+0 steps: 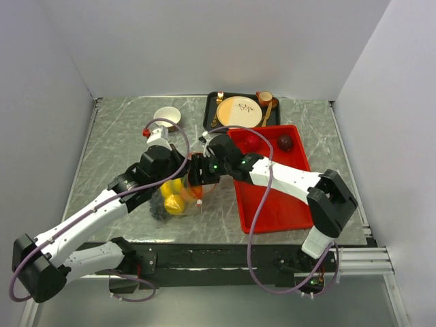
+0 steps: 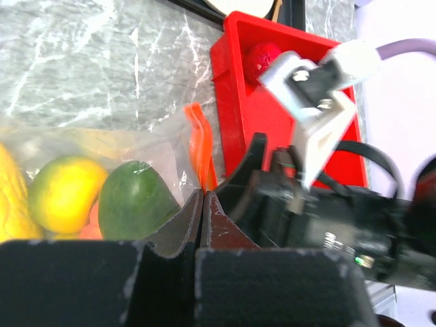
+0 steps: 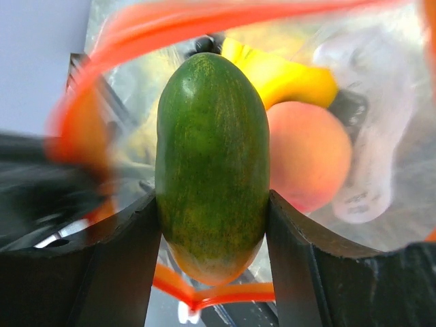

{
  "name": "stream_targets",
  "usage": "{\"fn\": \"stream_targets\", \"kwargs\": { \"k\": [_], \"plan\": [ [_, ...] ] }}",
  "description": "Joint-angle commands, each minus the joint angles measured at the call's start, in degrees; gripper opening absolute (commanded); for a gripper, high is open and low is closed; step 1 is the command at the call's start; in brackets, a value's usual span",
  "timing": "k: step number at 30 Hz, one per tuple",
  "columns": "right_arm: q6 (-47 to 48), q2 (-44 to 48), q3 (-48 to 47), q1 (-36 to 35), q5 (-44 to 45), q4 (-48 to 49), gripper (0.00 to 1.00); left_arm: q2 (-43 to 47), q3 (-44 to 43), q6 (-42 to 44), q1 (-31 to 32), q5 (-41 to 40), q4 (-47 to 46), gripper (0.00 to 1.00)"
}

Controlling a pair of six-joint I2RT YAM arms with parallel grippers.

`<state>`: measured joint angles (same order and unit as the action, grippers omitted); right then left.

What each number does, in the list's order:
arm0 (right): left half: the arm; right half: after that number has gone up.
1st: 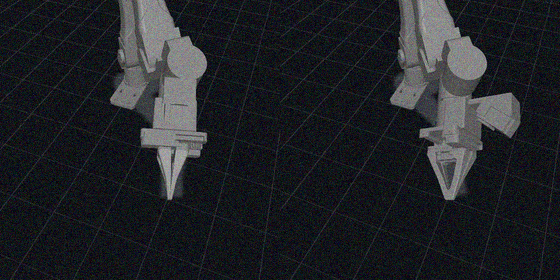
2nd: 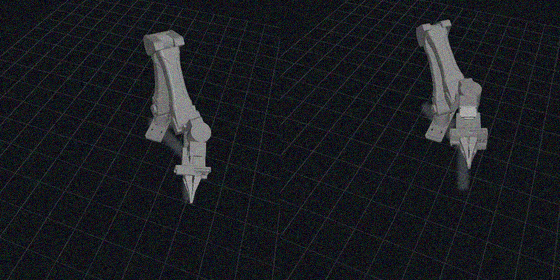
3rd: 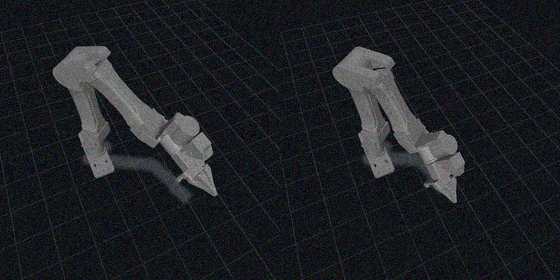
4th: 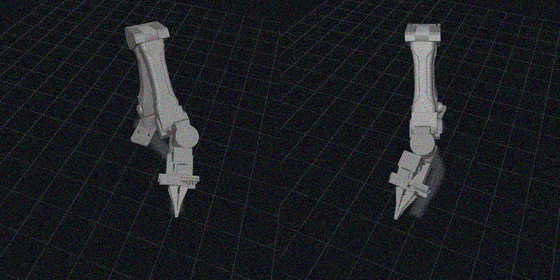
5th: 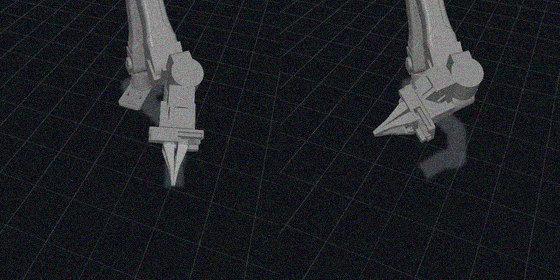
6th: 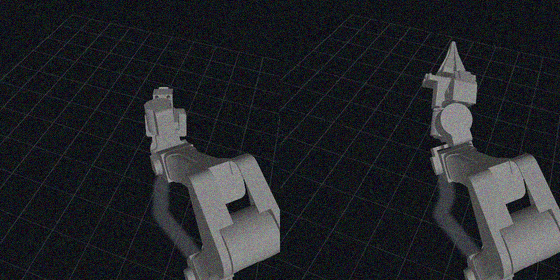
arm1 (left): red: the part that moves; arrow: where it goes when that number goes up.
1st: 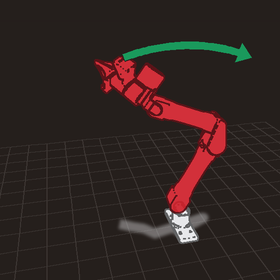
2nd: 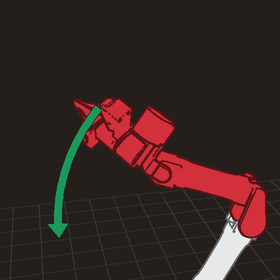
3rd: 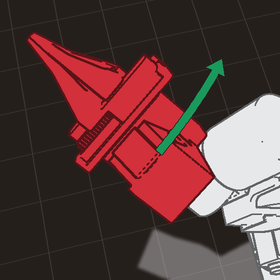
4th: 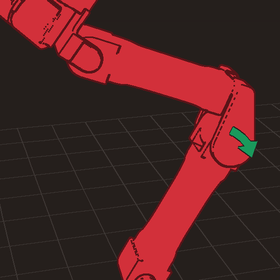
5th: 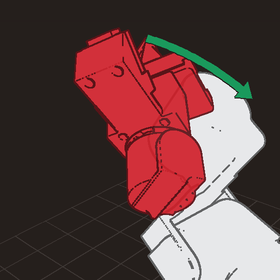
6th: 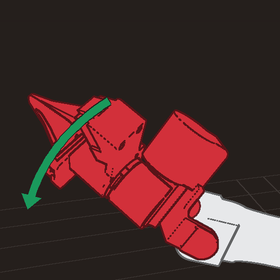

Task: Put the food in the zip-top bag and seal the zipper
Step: Place the fake fruit in the zipper food storage bag.

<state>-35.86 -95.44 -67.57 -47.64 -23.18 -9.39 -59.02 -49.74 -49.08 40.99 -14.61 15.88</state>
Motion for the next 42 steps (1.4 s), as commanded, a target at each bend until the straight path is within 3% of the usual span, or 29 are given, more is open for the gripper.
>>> {"fn": "stream_targets", "kwargs": {
  "k": [1, 8, 15, 23, 30, 42],
  "plan": [
    [-2.8, -1.2, -1.3, -1.2, 0.0, 6.7, 0.37, 4.0, -0.7, -2.2, 2.0, 1.1, -3.7, 0.01],
    [-5.4, 0.2, 0.5, -2.2, 1.0, 11.4, 0.42, 5.4, -1.5, -1.6, 2.0, -0.8, -0.5, 0.01],
    [-9.8, -0.9, 0.9, -4.4, 8.8, 14.6, 0.45, 7.5, -0.6, -2.5, 2.1, -2.0, -0.6, 0.01],
    [-10.6, -2.1, 2.7, -5.3, 10.5, 18.8, 0.70, 8.9, -0.5, -3.0, 2.0, -3.6, 0.5, 0.01],
    [-8.7, 2.6, 5.6, -5.1, 15.0, 17.8, 0.85, 10.1, 0.1, -3.5, 2.1, -5.5, 1.1, 0.01],
    [-5.8, 18.3, 13.3, -4.6, 30.5, 13.4, 0.91, 10.2, 0.4, -3.7, 2.1, -6.6, 1.7, 0.02]
  ]
}}
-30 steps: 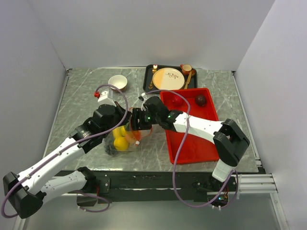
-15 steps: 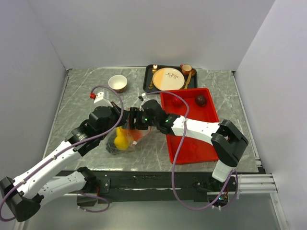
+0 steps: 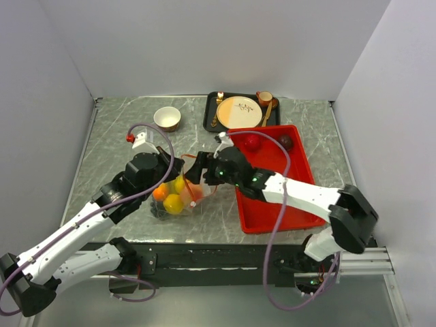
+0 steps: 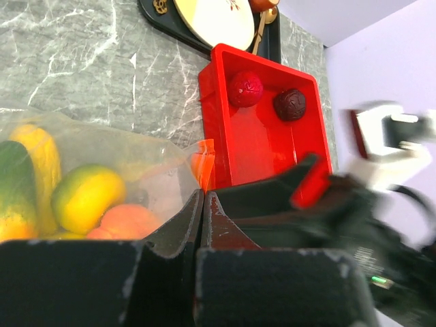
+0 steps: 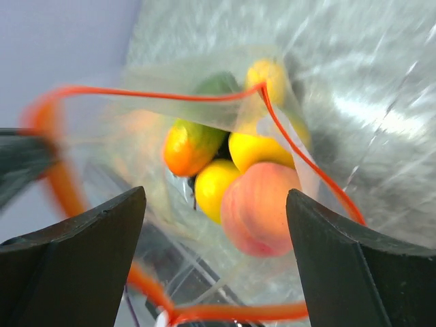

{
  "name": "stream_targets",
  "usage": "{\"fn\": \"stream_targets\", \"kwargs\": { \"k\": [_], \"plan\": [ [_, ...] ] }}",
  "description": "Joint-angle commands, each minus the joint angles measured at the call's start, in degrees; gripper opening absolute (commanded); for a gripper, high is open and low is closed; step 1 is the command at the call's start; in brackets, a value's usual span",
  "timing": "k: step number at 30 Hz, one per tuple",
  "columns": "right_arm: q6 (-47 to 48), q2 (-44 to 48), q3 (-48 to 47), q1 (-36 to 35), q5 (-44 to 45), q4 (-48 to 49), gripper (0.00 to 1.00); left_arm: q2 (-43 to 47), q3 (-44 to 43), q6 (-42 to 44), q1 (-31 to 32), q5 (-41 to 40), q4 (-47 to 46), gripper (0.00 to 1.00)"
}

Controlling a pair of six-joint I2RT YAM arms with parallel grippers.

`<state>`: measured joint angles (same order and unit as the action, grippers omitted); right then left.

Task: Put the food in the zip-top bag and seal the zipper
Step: Place the fake fruit in the zipper food storage bag, then pick up the fake fruit from the bin.

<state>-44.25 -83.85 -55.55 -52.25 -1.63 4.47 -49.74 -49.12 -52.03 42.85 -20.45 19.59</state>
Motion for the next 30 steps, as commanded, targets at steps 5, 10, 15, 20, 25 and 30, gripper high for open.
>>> {"fn": "stream_targets", "kwargs": {
  "k": [5, 10, 15, 20, 25, 30],
  "plan": [
    [2.2, 14.6, 4.1, 0.0, 25.6, -5.8, 0.99, 0.4, 0.0, -0.6, 0.2, -0.4, -2.5, 0.02],
    [0.7, 18.5, 5.6, 2.5, 36.2, -13.0, 1.00, -0.3, 0.0, -0.5, 0.2, 0.1, -3.0, 0.02],
    [2.2, 17.9, 5.0, 12.9, 25.8, -16.0, 1.00, -1.1, 0.2, -0.5, 0.2, 0.9, -3.6, 0.02],
    [2.7, 16.8, 4.8, 21.7, 24.0, -19.0, 1.00, -1.7, 0.0, -0.1, 0.2, 1.4, -3.8, 0.01],
    [7.3, 14.2, 4.1, 28.7, 19.4, -17.4, 1.00, -1.9, 0.0, 0.0, 0.2, 1.5, -4.2, 0.02],
    [9.6, 4.4, -2.2, 31.9, 15.9, -20.7, 1.00, -2.3, -0.4, 0.3, 0.2, 1.6, -4.2, 0.02]
  ]
}}
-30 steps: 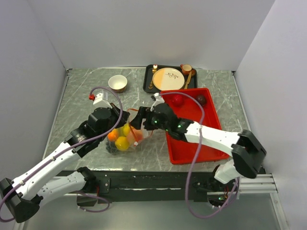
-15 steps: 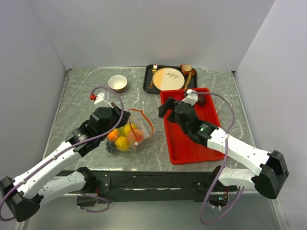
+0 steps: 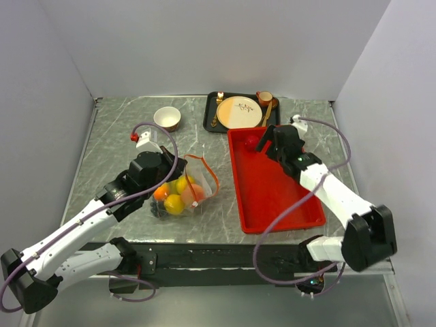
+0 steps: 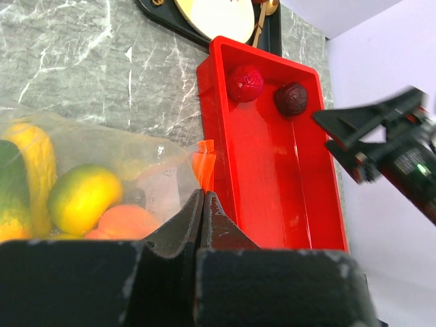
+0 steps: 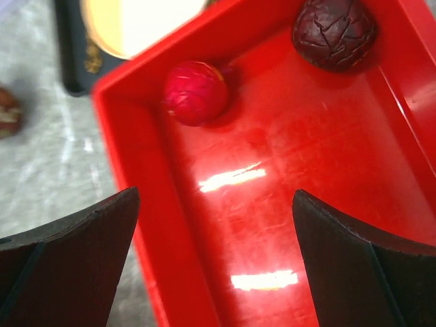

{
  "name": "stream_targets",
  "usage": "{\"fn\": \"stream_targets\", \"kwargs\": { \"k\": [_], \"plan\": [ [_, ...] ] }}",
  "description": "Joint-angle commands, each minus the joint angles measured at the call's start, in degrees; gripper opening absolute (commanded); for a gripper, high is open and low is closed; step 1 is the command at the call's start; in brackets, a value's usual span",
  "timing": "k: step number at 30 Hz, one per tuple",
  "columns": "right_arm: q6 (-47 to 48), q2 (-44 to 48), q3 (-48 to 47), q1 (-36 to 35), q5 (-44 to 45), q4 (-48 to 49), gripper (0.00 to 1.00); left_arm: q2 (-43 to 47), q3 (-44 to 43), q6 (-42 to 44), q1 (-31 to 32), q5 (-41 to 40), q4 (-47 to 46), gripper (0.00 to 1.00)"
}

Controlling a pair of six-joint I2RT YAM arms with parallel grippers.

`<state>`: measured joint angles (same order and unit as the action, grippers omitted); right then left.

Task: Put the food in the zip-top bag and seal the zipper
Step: Pick up the fake fruit from the bin.

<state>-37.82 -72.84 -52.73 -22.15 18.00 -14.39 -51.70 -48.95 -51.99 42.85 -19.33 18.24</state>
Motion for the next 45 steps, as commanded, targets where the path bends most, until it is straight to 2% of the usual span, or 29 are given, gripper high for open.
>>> {"fn": "stream_targets", "kwargs": {
  "k": [1, 9, 16, 27, 45],
  "plan": [
    [3.3, -8.1, -6.4, 2.5, -4.3, -1.9, 1.00, -0.4, -0.5, 0.3, 0.2, 0.4, -3.0, 0.02],
    [3.3, -19.3, -12.3, 5.1, -9.3, 0.1, 1.00, -0.3, -0.9, 1.4, 0.2, 1.9, -3.0, 0.02],
    [2.8, -22.7, -12.7, 5.8, -14.8, 6.5, 1.00, 0.4, -0.6, 1.2, 0.2, 1.0, -2.7, 0.01],
    [5.0, -28.9, -19.6, 5.9, -13.7, 4.6, 0.96, -0.5, -0.4, 1.0, 0.2, 1.6, -3.3, 0.01],
    [5.9, -34.0, -25.3, 6.1, -11.9, 1.6, 0.94, 0.0, 0.4, 1.1, 0.2, 0.9, -2.9, 0.01]
  ]
}}
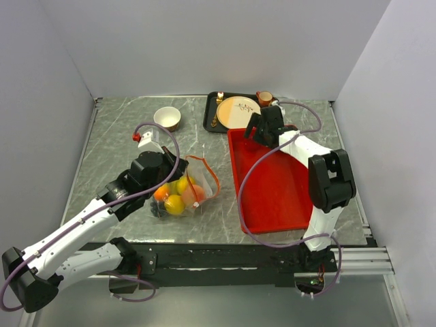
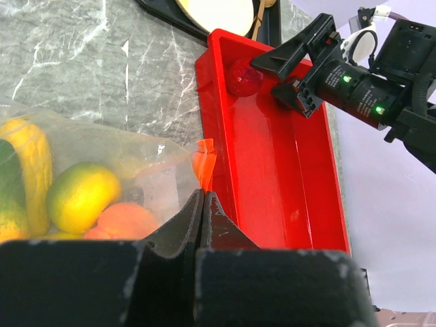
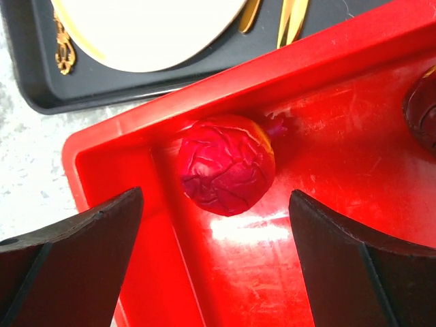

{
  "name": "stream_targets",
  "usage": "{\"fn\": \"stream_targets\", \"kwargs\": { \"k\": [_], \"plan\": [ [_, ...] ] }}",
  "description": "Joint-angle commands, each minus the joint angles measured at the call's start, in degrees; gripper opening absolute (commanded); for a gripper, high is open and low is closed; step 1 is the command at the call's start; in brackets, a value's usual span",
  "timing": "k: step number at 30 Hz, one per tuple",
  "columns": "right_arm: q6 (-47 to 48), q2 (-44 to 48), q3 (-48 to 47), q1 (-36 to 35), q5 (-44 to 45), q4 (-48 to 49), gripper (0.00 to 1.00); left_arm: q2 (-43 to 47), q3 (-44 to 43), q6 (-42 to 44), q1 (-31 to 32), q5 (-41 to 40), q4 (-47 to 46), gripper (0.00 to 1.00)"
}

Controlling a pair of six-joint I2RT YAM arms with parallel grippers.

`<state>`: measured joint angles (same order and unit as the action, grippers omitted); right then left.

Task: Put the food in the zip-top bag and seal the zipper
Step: Pick up the fake fruit from the bin.

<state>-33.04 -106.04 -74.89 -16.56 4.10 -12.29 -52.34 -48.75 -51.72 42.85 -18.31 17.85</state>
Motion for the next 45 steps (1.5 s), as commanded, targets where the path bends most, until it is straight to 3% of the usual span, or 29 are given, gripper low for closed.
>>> {"fn": "stream_targets", "kwargs": {
  "k": [1, 5, 22, 35, 38, 45],
  "plan": [
    [1.1, -1.2, -3.2, 0.6, 2.5, -0.6, 0.94, 0.7, 0.3, 0.8, 0.2, -0.2, -2.6, 0.01],
    [0.8, -1.1, -0.8, 0.6, 3.2, 4.0, 0.93, 0.5, 0.2, 0.7, 0.2, -0.4, -2.5, 0.01],
    [0.9, -6.2, -4.2, 0.7, 3.0, 3.2, 0.90, -0.1, 0.1, 1.0, 0.2, -0.3, -2.4, 0.01],
    [1.1, -4.1, 0.7, 0.9, 1.8, 5.2, 0.54, -0.2, 0.3, 1.1, 0.1, -0.5, -2.4, 0.01],
    [0.9, -2.7, 3.1, 0.8, 0.5, 6.4, 0.48, -0.4, 0.5, 1.1, 0.1, -0.2, -2.6, 0.01],
    [0.3, 2.9, 9.2, 0.8, -3.5, 7.3, 0.48, -0.7, 0.4, 1.3, 0.1, -0.4, -2.8, 0.01]
  ]
}}
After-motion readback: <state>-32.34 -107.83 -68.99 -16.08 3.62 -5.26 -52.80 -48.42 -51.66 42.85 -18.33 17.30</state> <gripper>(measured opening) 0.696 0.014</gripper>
